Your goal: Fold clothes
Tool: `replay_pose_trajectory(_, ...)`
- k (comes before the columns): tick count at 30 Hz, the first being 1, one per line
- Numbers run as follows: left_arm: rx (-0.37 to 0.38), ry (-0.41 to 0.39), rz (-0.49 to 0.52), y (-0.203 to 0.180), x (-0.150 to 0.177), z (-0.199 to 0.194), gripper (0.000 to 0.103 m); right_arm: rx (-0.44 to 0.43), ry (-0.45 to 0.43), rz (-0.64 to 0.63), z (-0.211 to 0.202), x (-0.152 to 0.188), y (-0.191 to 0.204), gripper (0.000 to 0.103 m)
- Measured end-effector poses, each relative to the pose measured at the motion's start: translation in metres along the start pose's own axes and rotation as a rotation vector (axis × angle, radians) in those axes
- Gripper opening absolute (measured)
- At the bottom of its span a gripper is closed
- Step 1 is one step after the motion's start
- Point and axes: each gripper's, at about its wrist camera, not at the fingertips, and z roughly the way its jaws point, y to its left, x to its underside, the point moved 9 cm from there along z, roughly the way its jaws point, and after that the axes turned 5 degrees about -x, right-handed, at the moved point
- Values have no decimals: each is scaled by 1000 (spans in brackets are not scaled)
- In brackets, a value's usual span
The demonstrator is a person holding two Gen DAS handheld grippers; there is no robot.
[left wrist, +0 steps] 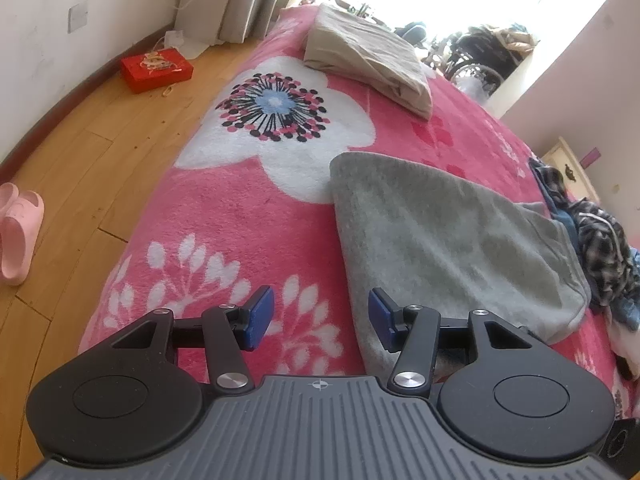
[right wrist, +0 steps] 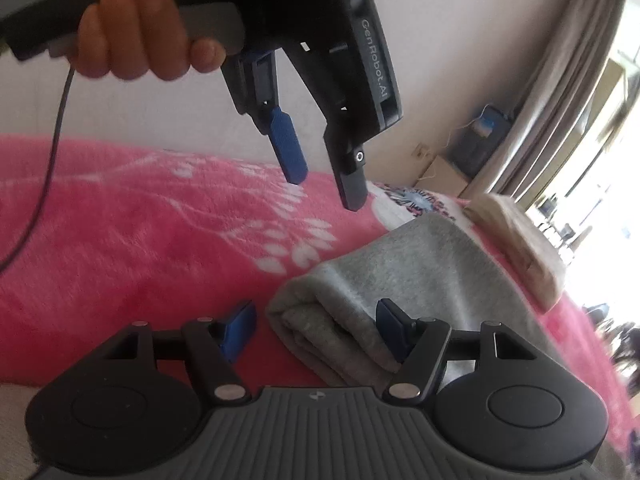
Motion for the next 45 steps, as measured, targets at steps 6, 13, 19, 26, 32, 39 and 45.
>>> replay_pose_trajectory(6,-2,1,-5,2,-3,-1,52,51,41,-53,6,0,0,60)
replay_pose_trajectory(13,51,23,-53,-7,-15,11,52,116,51,-73,13,-5,0,37)
replay_pose_trajectory(19,208,129,-269,-9,-29,47,56,154,10,22,0,-13,-14,21)
replay_pose_trajectory(26,284,190,-343,-23,-46,81,56,121,-85,303,-26,-21,-46,20)
replay_pose_trajectory(32,343,196,-448,-27,-58,107,41,80,-157,503,-53,-19,-61,20)
replay_pose_trajectory(39,304,128,-456,-39,-64,104,13,120,-180,508,-67,-18,-64,20)
replay_pose_trajectory(45,320,35,-371,-75,-87,71,11,146,-244,600,-98,-22,-86,19)
